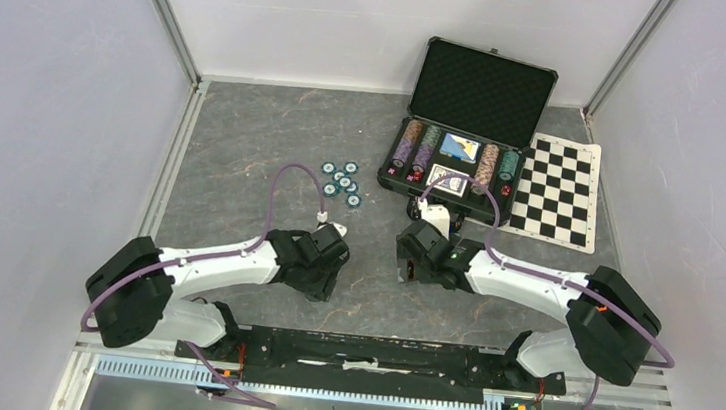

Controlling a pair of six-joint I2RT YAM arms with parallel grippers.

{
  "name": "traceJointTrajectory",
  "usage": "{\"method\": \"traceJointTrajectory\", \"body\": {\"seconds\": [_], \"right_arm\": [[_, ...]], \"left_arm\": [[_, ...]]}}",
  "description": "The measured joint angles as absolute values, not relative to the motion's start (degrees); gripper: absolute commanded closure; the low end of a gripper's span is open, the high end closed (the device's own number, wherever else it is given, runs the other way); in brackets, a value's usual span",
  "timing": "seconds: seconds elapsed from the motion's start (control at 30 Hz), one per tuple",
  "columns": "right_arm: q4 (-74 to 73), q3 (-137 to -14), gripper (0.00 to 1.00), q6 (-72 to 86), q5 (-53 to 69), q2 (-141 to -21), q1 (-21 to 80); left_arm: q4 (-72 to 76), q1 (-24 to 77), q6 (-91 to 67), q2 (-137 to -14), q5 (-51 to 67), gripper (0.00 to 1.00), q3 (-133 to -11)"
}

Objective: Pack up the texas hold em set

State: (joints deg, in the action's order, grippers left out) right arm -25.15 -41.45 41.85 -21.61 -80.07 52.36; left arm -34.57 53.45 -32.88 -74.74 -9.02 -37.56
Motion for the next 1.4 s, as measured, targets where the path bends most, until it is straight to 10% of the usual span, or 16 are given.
{"method": "traceJointTrajectory", "body": {"seconds": [1.4], "right_arm": [[-36.53, -50.22, 0.17, 65.01, -21.63, -91.09, 52.8]], "left_arm": [[-46.26, 52.62, -31.92, -67.22, -11.99, 0.5, -49.39]]}}
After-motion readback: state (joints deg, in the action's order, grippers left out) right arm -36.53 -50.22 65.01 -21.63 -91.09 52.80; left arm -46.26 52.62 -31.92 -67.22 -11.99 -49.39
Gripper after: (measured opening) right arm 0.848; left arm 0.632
